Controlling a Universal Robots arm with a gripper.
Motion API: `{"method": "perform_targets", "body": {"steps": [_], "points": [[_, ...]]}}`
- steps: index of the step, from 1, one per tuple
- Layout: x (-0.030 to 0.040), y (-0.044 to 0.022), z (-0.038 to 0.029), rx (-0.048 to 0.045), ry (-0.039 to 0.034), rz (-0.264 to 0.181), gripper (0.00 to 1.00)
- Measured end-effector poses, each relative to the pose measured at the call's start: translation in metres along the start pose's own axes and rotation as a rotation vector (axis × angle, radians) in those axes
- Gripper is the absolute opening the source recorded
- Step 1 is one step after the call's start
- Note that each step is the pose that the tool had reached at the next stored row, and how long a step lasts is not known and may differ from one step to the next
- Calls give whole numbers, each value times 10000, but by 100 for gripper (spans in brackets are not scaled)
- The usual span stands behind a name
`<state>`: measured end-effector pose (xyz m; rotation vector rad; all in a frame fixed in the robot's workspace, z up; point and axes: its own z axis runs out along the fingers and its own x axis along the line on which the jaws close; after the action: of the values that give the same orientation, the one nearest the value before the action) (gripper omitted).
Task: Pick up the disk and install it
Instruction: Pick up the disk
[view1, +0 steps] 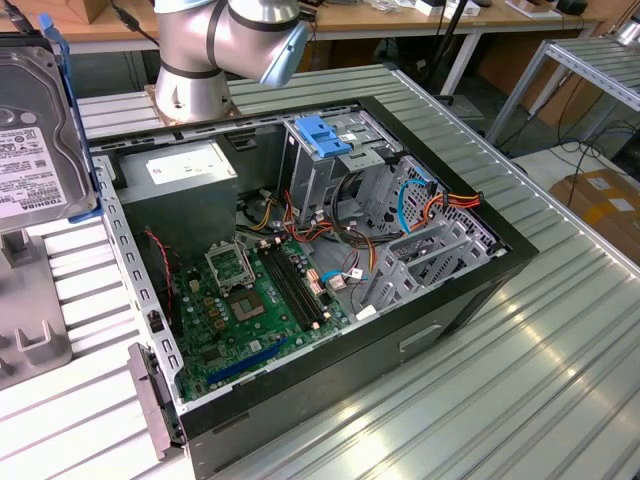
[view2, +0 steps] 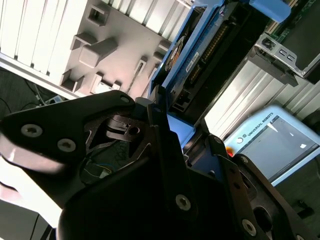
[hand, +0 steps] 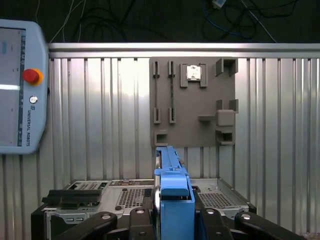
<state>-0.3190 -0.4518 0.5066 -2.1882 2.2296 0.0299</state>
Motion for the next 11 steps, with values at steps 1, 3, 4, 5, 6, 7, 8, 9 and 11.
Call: {"method": "perform_targets", "body": {"steps": [1, 3, 4, 5, 6, 7, 8, 9, 11], "points": [[2, -5, 0, 0, 0, 0, 37], [5, -9, 1, 0, 0, 0, 37], [6, -12, 1, 0, 0, 0, 37], [7, -14, 1, 0, 0, 0, 37], [9, -17, 1, 0, 0, 0, 37], [11, -19, 1, 0, 0, 0, 37], [12, -21, 1, 0, 0, 0, 37], [14, -23, 2, 0, 0, 0, 37], [16, -27, 1, -1, 1, 0, 37]]}}
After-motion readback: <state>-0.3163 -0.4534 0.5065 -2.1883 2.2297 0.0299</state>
